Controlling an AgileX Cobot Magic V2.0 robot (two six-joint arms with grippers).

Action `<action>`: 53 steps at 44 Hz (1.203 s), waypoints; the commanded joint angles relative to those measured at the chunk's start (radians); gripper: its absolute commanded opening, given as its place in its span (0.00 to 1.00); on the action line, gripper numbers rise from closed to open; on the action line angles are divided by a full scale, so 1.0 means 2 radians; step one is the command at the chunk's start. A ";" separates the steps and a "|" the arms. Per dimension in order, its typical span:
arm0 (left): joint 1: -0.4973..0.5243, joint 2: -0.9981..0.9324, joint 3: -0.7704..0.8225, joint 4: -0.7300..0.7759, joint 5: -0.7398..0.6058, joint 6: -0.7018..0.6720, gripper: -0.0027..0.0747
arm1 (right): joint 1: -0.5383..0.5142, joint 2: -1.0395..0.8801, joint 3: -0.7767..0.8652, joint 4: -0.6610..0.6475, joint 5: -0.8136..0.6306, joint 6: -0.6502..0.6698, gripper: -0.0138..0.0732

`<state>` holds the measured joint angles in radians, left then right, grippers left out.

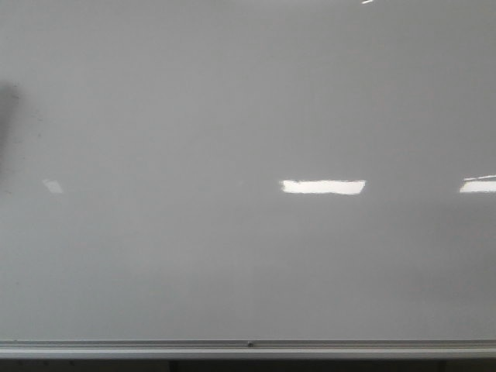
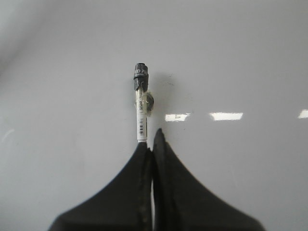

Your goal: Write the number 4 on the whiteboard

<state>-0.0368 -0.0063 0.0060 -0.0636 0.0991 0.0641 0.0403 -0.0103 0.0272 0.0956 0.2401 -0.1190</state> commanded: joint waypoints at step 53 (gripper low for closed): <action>-0.002 0.069 -0.159 0.037 -0.040 -0.004 0.01 | -0.001 0.047 -0.169 0.063 -0.028 -0.001 0.09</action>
<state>-0.0368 0.0574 -0.2052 -0.0250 0.0206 0.0641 0.0403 0.0213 -0.2191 0.2115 0.2175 -0.1190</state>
